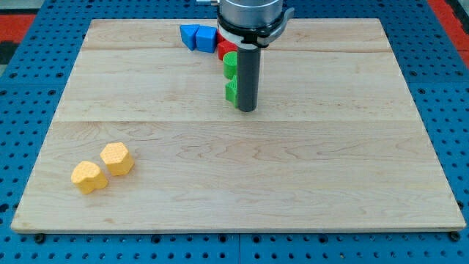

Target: Adjust the red blocks and green star in a vertical line

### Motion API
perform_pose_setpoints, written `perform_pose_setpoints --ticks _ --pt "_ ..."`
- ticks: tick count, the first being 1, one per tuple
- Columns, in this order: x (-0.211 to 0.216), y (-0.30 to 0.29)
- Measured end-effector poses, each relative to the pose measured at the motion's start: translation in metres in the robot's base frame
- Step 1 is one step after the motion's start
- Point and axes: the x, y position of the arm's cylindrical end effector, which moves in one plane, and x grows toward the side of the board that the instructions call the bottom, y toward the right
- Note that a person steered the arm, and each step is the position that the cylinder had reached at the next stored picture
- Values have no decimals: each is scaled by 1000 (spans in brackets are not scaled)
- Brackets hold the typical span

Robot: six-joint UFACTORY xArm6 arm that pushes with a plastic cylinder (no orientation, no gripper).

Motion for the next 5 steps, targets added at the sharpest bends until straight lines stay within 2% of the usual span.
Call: perform_pose_setpoints --ticks 2,3,4,5 --pt "-12 0" --pt "-7 -18" --pt "-6 -94" --pt "-17 -136"
